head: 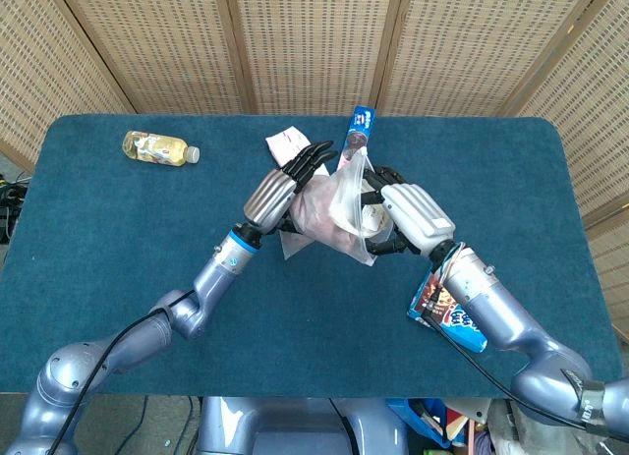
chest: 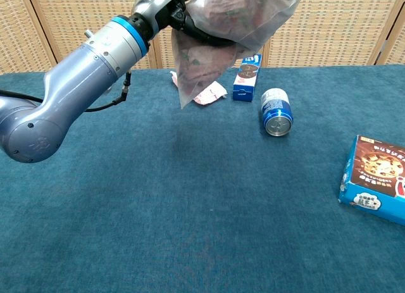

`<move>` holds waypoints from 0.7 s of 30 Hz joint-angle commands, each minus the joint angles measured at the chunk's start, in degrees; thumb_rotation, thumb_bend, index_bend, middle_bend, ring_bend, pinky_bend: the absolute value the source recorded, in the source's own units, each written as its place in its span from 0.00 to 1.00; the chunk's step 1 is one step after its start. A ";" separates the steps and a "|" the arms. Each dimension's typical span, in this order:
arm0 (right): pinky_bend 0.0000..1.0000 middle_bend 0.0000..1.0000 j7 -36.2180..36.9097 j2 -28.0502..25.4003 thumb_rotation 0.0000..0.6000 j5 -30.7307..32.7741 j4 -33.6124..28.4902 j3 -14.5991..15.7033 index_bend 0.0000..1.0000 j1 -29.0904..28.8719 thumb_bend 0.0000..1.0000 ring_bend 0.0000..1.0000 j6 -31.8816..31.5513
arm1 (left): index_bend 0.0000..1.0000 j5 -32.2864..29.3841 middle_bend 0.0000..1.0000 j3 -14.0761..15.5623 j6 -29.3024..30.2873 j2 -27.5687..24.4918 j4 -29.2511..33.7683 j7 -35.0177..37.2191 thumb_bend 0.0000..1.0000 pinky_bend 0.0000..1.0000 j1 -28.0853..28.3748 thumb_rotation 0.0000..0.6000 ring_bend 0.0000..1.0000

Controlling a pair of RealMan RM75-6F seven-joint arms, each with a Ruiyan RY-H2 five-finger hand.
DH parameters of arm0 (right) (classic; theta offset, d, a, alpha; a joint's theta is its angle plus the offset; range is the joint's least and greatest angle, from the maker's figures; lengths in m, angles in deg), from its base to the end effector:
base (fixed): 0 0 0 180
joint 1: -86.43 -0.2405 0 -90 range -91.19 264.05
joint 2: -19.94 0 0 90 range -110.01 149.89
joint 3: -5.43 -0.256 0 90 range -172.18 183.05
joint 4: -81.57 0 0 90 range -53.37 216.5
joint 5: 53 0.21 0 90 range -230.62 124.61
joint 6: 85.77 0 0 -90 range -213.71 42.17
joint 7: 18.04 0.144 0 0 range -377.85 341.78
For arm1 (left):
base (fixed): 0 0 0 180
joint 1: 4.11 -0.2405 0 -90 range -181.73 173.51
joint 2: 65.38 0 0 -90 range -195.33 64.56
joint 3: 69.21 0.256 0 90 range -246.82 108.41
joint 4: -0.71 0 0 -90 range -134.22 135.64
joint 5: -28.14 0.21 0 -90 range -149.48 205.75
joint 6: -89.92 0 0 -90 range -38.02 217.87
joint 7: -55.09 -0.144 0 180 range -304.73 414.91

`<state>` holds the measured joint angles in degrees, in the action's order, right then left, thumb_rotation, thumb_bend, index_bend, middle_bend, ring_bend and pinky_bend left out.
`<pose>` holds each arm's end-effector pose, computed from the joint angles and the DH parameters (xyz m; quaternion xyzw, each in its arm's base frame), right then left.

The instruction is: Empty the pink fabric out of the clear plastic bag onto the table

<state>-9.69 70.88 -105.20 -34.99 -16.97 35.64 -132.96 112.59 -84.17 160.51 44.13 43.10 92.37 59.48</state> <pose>-0.0363 -0.3500 0.1578 0.6608 -0.4867 0.5013 0.2740 -0.0176 0.4243 -0.0281 -0.6255 -0.3423 -0.6728 0.1975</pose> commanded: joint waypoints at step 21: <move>0.05 0.16 2.71 -0.51 1.00 -5.75 -0.52 -0.60 0.75 1.62 0.64 0.07 0.36 | 0.00 2.45 0.00 6.97 -3.46 -14.12 7.87 0.12 0.14 0.00 -7.51 1.00 0.00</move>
<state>-7.00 70.34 -110.89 -35.48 -17.57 37.27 -132.63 114.80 -77.81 157.58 30.80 50.30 92.25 52.51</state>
